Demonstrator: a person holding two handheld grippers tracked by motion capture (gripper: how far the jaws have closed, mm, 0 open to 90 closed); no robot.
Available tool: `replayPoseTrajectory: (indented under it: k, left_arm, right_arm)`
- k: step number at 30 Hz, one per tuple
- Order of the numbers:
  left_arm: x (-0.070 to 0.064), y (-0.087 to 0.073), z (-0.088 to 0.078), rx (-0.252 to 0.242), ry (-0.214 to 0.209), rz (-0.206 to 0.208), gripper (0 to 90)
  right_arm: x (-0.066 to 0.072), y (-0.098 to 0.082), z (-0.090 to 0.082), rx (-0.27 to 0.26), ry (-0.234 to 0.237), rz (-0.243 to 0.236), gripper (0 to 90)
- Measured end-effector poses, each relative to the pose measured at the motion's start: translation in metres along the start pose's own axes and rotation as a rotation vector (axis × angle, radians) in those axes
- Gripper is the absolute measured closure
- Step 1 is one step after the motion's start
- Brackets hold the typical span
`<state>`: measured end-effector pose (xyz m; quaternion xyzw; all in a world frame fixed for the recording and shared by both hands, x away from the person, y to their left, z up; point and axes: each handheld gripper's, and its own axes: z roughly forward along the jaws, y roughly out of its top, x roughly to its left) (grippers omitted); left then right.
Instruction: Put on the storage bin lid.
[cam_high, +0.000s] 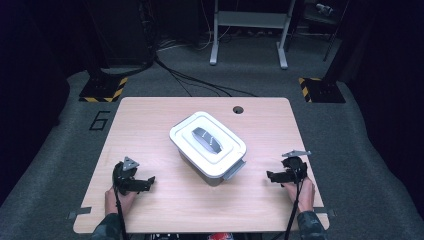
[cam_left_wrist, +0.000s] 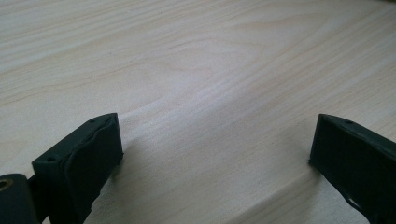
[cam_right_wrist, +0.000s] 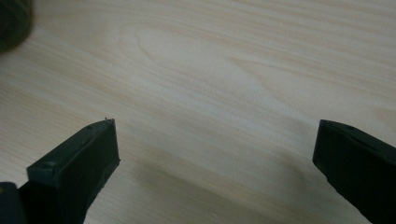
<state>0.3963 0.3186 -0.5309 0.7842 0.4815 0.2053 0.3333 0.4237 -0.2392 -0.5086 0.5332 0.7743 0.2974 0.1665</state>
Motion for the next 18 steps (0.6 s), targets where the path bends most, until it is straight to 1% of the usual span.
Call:
replayPoseTrajectory:
  k: [1,2,3,4,5,7,8,9,11,14,18]
  left_arm:
    - [0.0,0.0,0.0,0.0,0.0,0.0,2.1]
    - [0.0,0.0,0.0,0.001,0.0,0.001,2.2]
    - [0.0,0.0,0.0,0.0,0.0,0.0,2.2]
    - [0.0,0.0,0.0,0.0,0.0,0.0,2.2]
    - [0.0,0.0,0.0,0.0,0.0,0.0,2.2]
    - [0.0,0.0,0.0,0.0,0.0,0.0,2.2]
    - [0.0,0.0,0.0,0.0,0.0,0.0,2.2]
    - [0.0,0.0,0.0,0.0,0.0,-0.001,2.2]
    - [0.0,0.0,0.001,-0.01,0.004,-0.003,2.2]
    - [0.0,0.0,0.0,-0.008,0.002,-0.001,2.2]
    - [0.0,0.0,0.0,-0.008,0.002,-0.001,2.2]
  right_arm:
    - [-0.001,-0.003,0.002,-0.006,-0.005,-0.011,0.0]
    - [0.0,-0.006,0.003,-0.001,-0.005,0.005,0.0]
    - [-0.001,-0.009,0.005,-0.001,-0.009,0.001,0.0]
    - [-0.001,-0.012,0.006,-0.018,-0.028,-0.009,0.0]
    - [0.0,-0.015,0.005,-0.022,-0.038,-0.019,0.0]
    - [0.0,-0.019,0.005,-0.052,-0.041,-0.025,0.0]
    - [0.001,-0.021,0.005,-0.059,-0.043,-0.015,0.0]
    - [-0.001,-0.022,0.005,-0.077,-0.043,-0.026,0.0]
    - [-0.001,-0.026,0.005,-0.108,-0.049,-0.029,0.0]
    - [-0.002,-0.027,0.004,-0.106,-0.046,-0.045,0.0]
    - [-0.002,-0.028,0.004,-0.105,-0.041,-0.034,0.0]
